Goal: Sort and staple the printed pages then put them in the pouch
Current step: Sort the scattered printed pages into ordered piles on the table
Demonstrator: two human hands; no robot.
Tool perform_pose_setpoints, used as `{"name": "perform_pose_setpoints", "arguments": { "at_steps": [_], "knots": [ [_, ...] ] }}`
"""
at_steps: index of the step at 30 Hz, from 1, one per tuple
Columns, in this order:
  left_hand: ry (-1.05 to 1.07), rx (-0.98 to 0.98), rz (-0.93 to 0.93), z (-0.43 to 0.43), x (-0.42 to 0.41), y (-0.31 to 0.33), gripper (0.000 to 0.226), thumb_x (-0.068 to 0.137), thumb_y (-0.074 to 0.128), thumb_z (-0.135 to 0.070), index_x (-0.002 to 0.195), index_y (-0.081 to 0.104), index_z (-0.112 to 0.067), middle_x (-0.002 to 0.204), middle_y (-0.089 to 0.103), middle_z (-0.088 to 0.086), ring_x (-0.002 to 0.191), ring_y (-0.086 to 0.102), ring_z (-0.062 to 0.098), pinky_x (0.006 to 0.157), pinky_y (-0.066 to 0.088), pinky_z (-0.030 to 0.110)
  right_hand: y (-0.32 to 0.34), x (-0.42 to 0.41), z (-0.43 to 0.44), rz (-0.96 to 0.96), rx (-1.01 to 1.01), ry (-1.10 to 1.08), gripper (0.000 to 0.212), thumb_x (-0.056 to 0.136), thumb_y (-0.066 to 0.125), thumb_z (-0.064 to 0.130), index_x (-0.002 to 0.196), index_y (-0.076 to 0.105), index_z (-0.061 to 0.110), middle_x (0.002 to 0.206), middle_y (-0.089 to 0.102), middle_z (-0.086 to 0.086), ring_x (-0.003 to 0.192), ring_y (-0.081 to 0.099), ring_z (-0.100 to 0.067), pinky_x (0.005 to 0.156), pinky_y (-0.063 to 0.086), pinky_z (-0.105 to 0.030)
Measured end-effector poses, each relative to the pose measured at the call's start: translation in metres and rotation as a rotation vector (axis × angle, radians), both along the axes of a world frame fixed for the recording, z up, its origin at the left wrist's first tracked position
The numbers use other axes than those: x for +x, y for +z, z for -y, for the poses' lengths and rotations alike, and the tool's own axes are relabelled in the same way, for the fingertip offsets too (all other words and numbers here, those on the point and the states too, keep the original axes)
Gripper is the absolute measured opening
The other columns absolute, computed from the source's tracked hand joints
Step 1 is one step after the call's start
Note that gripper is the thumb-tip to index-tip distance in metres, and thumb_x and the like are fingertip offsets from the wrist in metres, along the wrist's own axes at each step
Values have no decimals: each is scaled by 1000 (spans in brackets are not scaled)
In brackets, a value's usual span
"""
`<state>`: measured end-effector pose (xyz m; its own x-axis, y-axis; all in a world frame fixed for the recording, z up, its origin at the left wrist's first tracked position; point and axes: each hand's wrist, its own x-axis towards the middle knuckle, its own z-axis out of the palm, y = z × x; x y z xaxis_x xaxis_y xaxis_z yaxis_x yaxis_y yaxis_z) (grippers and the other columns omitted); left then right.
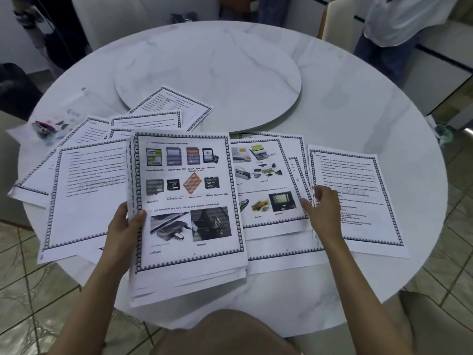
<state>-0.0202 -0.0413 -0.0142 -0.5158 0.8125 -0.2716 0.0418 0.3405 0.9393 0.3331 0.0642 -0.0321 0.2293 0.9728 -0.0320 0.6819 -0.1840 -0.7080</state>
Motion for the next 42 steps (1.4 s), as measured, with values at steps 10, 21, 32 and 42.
{"name": "perform_pose_setpoints", "arguments": {
  "at_steps": [10, 21, 32, 42],
  "knots": [
    [11, 26, 28, -8, 8, 0, 24, 94, 52, -17, 118, 50, -16, 105, 62, 6, 84, 62, 19, 78, 47, 33, 11, -82, 35, -502, -254, 347, 16, 88, 60, 25, 102, 61, 16, 88, 64, 3, 75, 60, -6, 63, 50, -12],
    [31, 66, 59, -16, 19, -4, 12, 99, 41, -20, 101, 53, -19, 93, 61, -4, 89, 57, 20, 76, 47, 29, 19, -50, 17, -425, -74, 151, 9, 90, 59, 19, 83, 61, 13, 87, 69, -8, 81, 64, -21, 73, 52, -30],
    [-1, 7, -216, -4, 11, -11, 14, 97, 43, -12, 108, 52, -13, 102, 55, 8, 94, 50, 23, 81, 36, 33, -4, 146, -39, -105, -72, -348, 24, 87, 60, 15, 103, 63, -4, 111, 64, -27, 93, 58, -24, 78, 45, -25],
    [68, -61, -328, 2, -2, -16, 22, 97, 44, -12, 113, 53, -1, 102, 55, 11, 93, 50, 24, 80, 36, 35, -1, 169, -41, 175, -137, -319, 32, 88, 59, 7, 111, 57, -15, 109, 60, -35, 106, 56, -45, 97, 39, -41]
  ]
}}
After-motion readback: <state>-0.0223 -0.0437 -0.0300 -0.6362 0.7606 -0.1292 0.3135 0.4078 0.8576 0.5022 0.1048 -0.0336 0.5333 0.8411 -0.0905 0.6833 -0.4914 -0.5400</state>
